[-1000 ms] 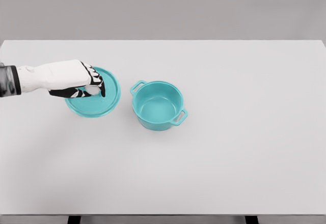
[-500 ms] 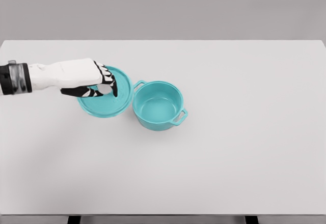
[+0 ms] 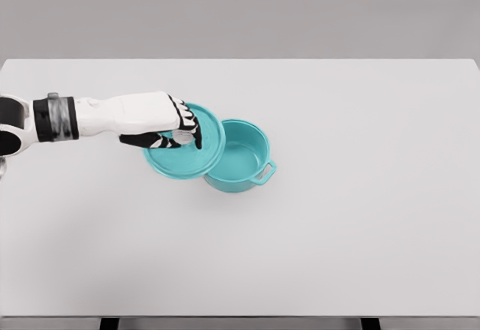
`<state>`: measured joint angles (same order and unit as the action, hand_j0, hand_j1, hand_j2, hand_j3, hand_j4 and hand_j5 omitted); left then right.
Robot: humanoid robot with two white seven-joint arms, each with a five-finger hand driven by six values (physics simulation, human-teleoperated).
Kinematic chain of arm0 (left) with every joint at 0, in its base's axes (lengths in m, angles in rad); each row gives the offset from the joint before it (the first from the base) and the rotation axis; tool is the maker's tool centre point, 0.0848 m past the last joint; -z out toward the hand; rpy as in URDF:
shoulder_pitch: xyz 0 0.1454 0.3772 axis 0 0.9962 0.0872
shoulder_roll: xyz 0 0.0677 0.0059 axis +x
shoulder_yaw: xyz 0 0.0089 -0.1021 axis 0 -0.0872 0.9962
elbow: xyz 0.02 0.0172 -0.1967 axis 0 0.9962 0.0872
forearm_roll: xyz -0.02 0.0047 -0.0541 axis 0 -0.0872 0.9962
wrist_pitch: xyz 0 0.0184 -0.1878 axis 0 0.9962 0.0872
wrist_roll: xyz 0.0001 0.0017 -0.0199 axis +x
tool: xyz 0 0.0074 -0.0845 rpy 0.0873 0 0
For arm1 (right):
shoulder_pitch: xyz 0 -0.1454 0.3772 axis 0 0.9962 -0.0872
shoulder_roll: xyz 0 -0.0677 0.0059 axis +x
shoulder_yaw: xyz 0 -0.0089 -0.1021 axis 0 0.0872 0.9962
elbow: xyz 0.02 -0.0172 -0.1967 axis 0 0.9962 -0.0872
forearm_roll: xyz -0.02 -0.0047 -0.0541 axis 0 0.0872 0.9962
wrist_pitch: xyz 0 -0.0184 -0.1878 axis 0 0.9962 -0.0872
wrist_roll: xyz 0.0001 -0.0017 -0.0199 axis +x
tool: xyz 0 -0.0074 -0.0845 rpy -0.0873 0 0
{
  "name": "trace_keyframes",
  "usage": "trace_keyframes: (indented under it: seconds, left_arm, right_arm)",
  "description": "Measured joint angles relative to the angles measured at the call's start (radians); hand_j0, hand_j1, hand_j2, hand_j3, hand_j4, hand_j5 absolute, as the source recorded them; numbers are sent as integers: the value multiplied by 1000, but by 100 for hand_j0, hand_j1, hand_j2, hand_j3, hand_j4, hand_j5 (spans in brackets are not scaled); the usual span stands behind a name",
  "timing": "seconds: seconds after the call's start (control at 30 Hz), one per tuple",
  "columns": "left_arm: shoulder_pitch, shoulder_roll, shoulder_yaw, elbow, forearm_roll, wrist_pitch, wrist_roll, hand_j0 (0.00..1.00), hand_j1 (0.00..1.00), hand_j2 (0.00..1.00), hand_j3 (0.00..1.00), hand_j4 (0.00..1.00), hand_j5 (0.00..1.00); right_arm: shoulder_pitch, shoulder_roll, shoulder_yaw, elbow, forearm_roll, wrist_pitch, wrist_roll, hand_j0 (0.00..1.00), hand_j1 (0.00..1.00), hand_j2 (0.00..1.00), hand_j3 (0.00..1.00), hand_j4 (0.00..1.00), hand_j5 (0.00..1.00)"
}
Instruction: Cover the pot with left arm
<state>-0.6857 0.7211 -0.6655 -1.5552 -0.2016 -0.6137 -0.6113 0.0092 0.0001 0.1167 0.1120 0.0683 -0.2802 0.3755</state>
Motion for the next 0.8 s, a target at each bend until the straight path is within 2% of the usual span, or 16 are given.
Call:
trace_keyframes:
  seconds: [0.8]
  left_arm:
    - [-28,-150,-19,68,-17,0,0,55,55,55,55,55,55]
  right_arm:
    - [0,0,0,0,0,0,0,100,100,100,100,100,100]
